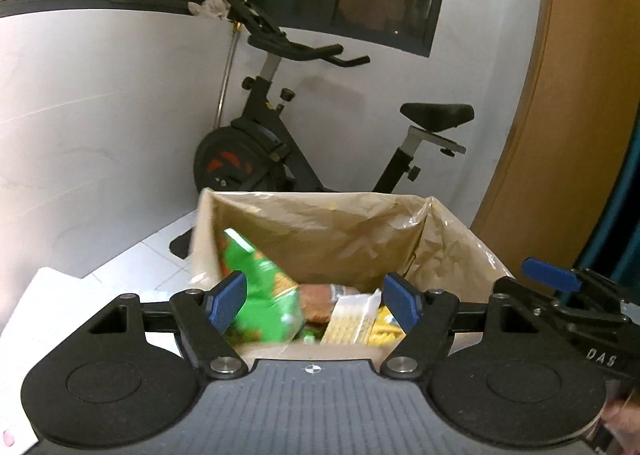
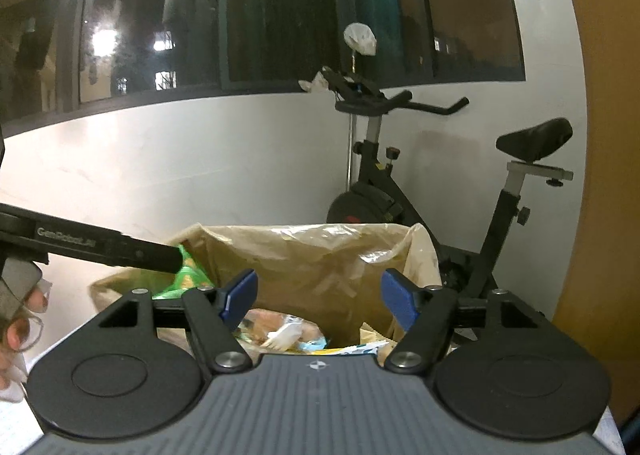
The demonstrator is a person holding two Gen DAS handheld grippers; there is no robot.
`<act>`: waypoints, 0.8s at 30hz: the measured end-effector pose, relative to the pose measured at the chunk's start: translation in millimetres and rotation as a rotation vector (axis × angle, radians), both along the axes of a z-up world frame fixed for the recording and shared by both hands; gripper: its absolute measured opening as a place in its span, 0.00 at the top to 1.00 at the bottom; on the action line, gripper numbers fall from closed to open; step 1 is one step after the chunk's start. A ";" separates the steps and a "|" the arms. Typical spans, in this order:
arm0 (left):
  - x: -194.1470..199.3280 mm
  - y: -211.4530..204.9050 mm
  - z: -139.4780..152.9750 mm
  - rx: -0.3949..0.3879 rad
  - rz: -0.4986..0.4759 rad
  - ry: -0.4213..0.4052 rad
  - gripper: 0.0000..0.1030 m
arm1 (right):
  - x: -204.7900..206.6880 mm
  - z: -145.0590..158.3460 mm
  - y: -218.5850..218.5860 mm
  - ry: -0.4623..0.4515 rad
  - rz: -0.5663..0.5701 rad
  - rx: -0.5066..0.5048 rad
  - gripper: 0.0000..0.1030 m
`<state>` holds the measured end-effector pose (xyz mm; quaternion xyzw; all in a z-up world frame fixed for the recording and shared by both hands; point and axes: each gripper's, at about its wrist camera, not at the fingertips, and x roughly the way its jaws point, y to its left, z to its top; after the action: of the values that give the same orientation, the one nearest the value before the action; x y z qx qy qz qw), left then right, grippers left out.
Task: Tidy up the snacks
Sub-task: 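Carry both packs over the box and open both tools to drop them, then grasp the red sauce packet with the right tool while the left tool grasps the small orange snack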
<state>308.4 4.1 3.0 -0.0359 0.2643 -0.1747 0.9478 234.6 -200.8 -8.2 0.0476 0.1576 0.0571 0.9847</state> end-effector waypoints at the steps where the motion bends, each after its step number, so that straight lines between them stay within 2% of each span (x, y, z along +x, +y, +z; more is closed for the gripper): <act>1: -6.8 5.1 0.6 0.002 0.003 -0.002 0.25 | -5.6 1.7 1.1 -0.005 0.006 0.004 0.31; 6: -39.9 24.7 -9.0 0.037 0.011 -0.001 0.25 | -38.5 -1.2 8.1 -0.015 0.022 0.008 0.31; 10: -62.6 36.4 -28.4 0.073 0.007 0.028 0.26 | -58.6 -14.1 10.5 0.015 0.017 0.026 0.31; 16: -82.3 50.5 -61.0 0.067 0.015 0.089 0.26 | -77.0 -49.5 9.6 0.117 -0.003 0.044 0.31; 24: -91.7 57.3 -95.6 0.070 0.050 0.156 0.27 | -97.9 -111.4 5.5 0.300 -0.028 0.054 0.31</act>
<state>216.7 61.3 -92.7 -0.0230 0.3425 -0.1383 0.9290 136.8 -195.4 -119.6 0.0841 0.3008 0.0397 0.9491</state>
